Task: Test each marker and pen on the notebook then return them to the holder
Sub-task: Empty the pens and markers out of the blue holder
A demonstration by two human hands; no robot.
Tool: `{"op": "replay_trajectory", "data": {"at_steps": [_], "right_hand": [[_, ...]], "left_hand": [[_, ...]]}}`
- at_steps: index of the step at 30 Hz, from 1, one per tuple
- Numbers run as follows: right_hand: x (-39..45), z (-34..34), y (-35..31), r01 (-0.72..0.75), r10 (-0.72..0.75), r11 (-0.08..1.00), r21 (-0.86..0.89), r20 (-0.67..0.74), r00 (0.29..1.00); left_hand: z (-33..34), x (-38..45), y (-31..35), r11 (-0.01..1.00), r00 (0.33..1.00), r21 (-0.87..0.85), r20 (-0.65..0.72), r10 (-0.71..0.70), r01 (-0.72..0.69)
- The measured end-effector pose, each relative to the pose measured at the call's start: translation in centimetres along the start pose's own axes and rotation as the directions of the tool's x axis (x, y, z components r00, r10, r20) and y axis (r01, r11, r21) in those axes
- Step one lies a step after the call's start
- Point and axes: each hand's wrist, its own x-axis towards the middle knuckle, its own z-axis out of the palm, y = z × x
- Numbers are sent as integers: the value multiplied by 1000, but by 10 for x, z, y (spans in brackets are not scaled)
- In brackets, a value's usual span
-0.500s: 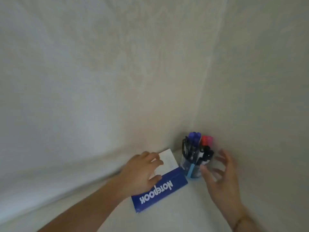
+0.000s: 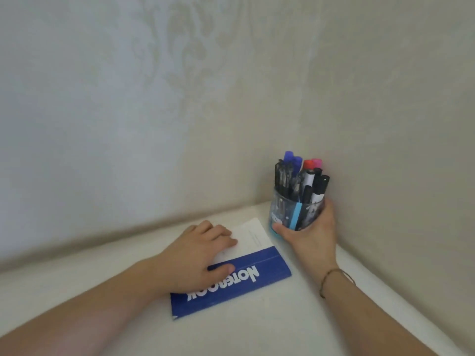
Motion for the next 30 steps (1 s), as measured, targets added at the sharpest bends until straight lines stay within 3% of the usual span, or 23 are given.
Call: {"op": "replay_trajectory", "data": {"at_steps": [6, 10, 12, 14, 16, 19, 22, 24, 25, 26, 28, 30], "right_hand": [[-57, -41, -19, -31, 35, 998, -47, 89, 995], [-90, -58, -24, -59, 86, 988, -146, 189, 978], [-94, -59, -25, -38, 100, 964, -264, 224, 969], [-93, -57, -31, -45, 123, 946, -321, 228, 966], [-89, -56, -39, -79, 163, 943, -324, 240, 957], [-86, -59, -37, -61, 134, 959, -276, 257, 957], [-85, -63, -40, 50, 1, 990, -132, 365, 931], [-86, -71, -34, 188, -127, 978, -95, 446, 886], [-84, -67, -39, 172, -130, 984, -50, 465, 876], [-78, -62, -38, 158, -164, 986, 52, 482, 861], [-63, -42, -40, 53, -148, 969, 241, 395, 907], [-57, -30, -46, 14, -144, 924, 383, 313, 939]], "left_hand": [[-14, -81, 47, 998, 1000, -67, 19, 18, -17], [-12, -104, 57, 999, 999, -13, 24, -30, 31], [-28, -91, 65, 994, 996, -89, 60, -65, 70], [-52, -67, 72, 955, 973, -224, 164, -162, 197], [-67, -38, 76, 839, 970, -487, 109, -218, 243], [-60, -11, 78, 546, 955, -834, -91, -282, 81], [-46, 1, 72, 201, 920, -976, -149, -362, -79], [-39, 3, 65, -42, 892, -993, -84, -444, -115], [-35, 4, 61, -132, 872, -984, -37, -487, -116], [-31, 4, 57, -187, 849, -976, 4, -528, -111], [-24, 5, 50, -257, 793, -961, 81, -604, -98], [-22, 7, 46, -257, 740, -965, 137, -658, -50]]}}
